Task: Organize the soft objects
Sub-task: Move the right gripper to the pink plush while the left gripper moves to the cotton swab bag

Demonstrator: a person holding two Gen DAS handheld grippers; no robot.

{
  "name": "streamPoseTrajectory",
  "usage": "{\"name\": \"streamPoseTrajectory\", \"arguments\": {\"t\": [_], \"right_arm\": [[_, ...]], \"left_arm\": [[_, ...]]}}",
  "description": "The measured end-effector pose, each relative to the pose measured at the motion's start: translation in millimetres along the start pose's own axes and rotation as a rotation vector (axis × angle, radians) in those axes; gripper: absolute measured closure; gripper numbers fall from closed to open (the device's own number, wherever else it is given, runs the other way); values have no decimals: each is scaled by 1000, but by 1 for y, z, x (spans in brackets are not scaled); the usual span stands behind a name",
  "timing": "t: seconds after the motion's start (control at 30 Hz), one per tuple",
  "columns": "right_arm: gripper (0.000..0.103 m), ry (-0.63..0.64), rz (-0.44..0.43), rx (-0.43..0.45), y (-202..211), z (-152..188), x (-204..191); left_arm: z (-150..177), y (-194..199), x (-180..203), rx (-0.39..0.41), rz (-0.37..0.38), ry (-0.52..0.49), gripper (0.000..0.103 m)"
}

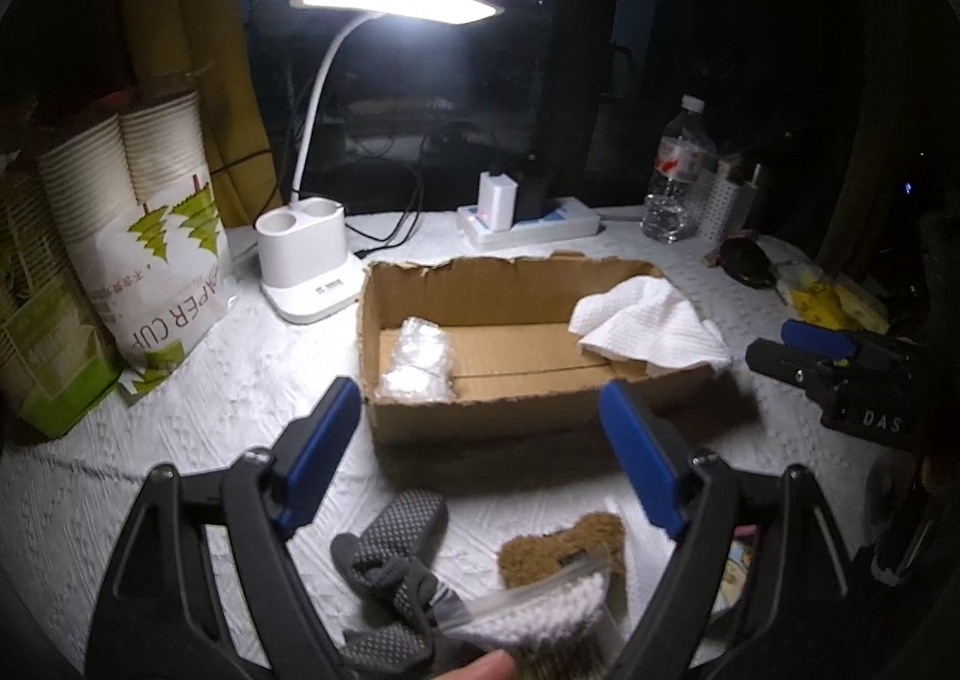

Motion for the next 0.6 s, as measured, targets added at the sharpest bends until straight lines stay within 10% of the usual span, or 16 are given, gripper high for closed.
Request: {"name": "streamPoseTrajectory", "arguments": {"t": [0.6], "right_arm": [[35,45,-63,24,36,22,-37]], "left_arm": [[24,32,22,6,31,-9,19]]}}
Point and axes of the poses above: each gripper's, at about its wrist camera, not at the fingertips, and y roughly against the way its jaws point, x to its right, z to its underside, the point moved 8 cm from there along -y, roughly the way its jaws point, and after that the axes turned 4 degrees about z, right-handed, at the moved point
